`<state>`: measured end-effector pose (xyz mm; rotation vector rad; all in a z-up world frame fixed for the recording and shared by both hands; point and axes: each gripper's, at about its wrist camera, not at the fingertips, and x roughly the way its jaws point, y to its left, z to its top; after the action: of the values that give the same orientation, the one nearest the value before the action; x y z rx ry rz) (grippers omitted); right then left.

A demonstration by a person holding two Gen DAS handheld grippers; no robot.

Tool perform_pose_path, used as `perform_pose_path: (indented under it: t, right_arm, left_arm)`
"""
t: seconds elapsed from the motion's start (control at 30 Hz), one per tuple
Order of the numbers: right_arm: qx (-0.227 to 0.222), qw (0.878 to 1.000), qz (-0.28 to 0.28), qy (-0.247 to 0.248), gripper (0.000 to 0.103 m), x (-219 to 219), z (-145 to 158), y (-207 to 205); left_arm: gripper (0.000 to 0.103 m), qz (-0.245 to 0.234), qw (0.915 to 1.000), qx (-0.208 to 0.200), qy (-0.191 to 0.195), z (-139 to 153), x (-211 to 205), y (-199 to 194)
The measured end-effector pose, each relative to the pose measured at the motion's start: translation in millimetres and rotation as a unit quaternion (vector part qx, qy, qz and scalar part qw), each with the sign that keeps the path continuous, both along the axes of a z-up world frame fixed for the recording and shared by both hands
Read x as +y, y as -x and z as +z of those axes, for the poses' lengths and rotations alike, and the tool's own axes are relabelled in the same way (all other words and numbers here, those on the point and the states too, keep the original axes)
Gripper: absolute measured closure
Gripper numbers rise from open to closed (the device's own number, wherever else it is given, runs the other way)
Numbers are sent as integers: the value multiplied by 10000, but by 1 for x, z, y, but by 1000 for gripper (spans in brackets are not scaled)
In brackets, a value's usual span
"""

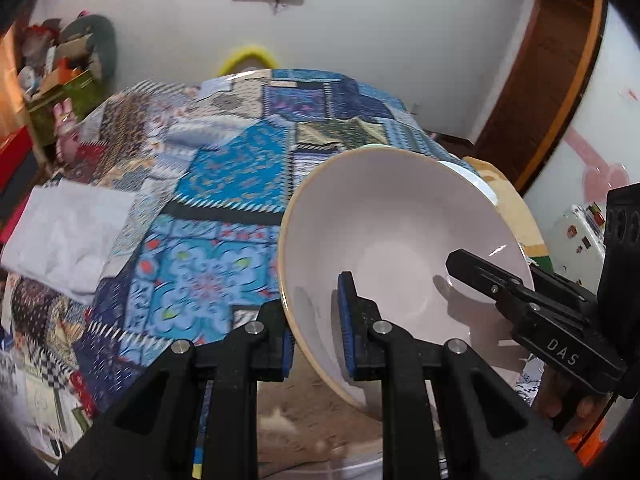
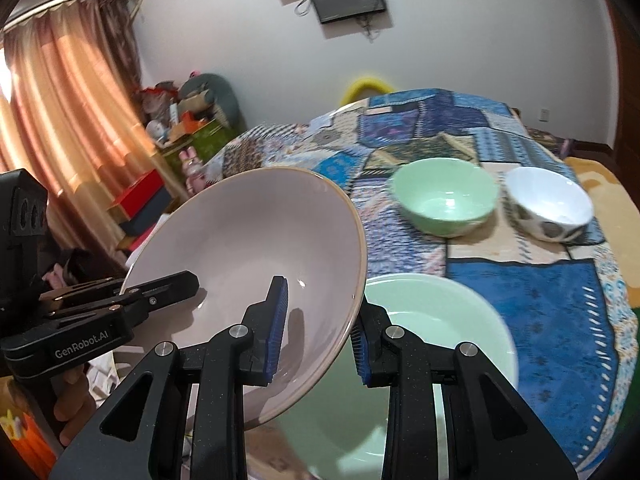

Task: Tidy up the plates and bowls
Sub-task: 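Lift the pale pink bowl with both tools and carry it over the plates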

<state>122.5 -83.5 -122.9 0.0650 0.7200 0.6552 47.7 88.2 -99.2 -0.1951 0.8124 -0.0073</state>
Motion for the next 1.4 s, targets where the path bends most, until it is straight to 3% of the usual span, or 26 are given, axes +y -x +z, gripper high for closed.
perform_pose_path:
  t: [0.57,0.93,1.4]
  right_arm:
    - [247,9952,738,599,76,81,-29,5]
    - [461,9882,927,1125,76,110,-54,2]
    - [658,9841,869,1404,74,119,-70,0]
  left_arm:
    - [85,811,9954,264,442,-44,82,30]
    - [85,1084,9908,394,704,-76,107,29]
    - [85,1110,9878,610,905,-107,117,21]
